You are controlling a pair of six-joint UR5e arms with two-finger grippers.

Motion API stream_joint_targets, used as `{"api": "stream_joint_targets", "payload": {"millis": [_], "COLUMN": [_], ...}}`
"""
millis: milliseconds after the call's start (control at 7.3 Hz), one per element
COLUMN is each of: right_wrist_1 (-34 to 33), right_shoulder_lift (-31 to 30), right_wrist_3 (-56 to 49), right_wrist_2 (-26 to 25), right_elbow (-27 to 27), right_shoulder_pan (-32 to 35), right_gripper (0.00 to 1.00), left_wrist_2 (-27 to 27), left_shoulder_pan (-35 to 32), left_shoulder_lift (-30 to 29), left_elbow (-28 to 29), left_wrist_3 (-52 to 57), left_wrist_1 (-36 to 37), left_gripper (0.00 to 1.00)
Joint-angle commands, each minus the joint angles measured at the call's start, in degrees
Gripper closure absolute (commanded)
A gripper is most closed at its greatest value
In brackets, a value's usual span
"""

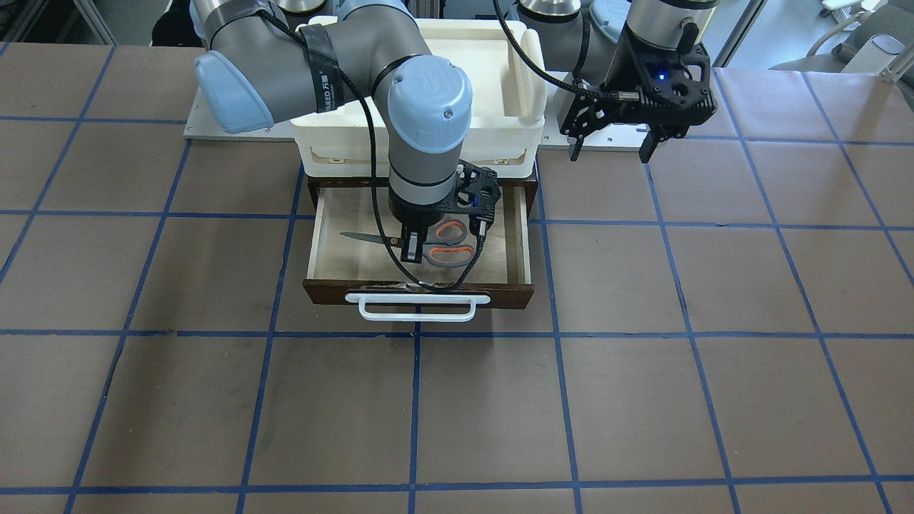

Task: Put scissors in drawer and close it
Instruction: 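Lower the scissors into the drawer and open the right gripper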

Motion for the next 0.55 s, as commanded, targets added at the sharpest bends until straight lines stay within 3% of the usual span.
{"api": "stream_joint_targets", "payload": {"millis": [0, 137, 411], "right_wrist_1": [-0.33, -0.5, -0.85], "right_shoulder_lift": [-0.34, -0.87, -4.63], "right_wrist_3": [0.4, 1.53, 13.44], "right_wrist_2": [-0.09, -0.09, -0.79], "right_elbow": [-0.25, -0.6, -1.21], "right_shoulder_pan": [0.36, 0.36, -0.94], "right_gripper": [0.28, 0.0, 0.0], "left_wrist_2": [0.0, 0.0, 0.0], "left_shoulder_pan": [0.0, 0.0, 0.0], "left_shoulder_lift": [0.0, 0.0, 0.0], "left_elbow": [0.02, 0.02, 0.02], "left_wrist_3": [0.0, 0.0, 0.0], "left_wrist_1": [0.0, 0.0, 0.0], "left_gripper": [0.0, 0.0, 0.0]}}
